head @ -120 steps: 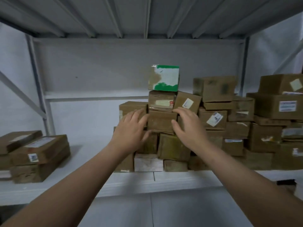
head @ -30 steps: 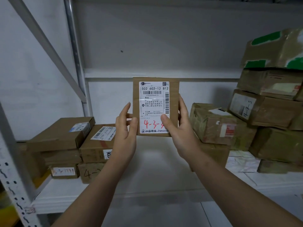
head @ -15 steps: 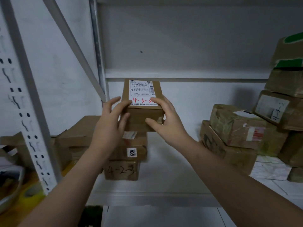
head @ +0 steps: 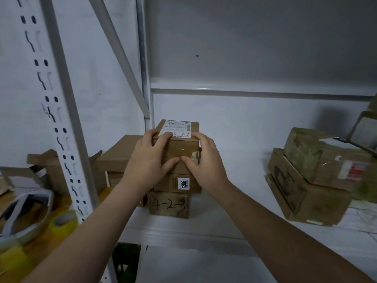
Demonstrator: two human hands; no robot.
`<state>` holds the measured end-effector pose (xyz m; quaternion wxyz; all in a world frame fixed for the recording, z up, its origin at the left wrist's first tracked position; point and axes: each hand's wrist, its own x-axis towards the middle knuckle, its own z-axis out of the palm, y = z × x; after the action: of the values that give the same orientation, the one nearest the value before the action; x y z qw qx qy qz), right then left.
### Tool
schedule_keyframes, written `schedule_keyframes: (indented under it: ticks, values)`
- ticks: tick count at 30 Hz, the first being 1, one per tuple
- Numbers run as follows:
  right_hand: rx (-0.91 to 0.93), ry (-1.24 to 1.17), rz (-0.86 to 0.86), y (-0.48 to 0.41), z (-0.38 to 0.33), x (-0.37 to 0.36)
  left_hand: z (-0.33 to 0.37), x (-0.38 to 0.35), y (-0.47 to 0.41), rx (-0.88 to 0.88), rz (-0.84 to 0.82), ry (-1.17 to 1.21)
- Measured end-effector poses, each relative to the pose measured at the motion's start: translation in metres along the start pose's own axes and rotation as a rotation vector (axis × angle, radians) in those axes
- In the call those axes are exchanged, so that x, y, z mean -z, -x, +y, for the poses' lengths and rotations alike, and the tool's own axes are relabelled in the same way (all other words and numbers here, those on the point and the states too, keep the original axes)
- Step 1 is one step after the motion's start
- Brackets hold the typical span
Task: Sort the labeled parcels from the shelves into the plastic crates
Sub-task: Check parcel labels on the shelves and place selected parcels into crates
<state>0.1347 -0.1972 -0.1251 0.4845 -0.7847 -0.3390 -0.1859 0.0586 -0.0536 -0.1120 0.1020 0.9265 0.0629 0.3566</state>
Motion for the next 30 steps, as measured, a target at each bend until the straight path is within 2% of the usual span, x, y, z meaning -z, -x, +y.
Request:
schedule_keyframes:
  ticks: [4, 9, 15, 20, 26, 30]
  values:
    - [-0.03, -0.03, -0.04, 0.001, 0.003, -0.002, 0.004, 0.0, -0.001, -0.014, 0.058, -0.141]
    - [-0.035, 0.039, -0.032, 0.008, 0.008, 0.015, 0.02, 0.001, 0.0, -0.059, 0.06, -0.152]
    - [0.037, 0.224, 0.057, 0.019, 0.021, 0.074, 0.065, -0.011, -0.005, -0.207, 0.095, -0.091]
    - [-0.028, 0.408, 0.134, 0.04, 0.044, 0.143, 0.119, -0.04, -0.01, -0.297, 0.083, -0.041]
    - [-0.108, 0.487, 0.257, 0.074, 0.083, 0.223, 0.197, -0.086, -0.01, -0.389, -0.03, 0.161]
    - [-0.207, 0.427, 0.299, 0.09, 0.101, 0.265, 0.248, -0.109, -0.013, -0.383, -0.146, 0.263]
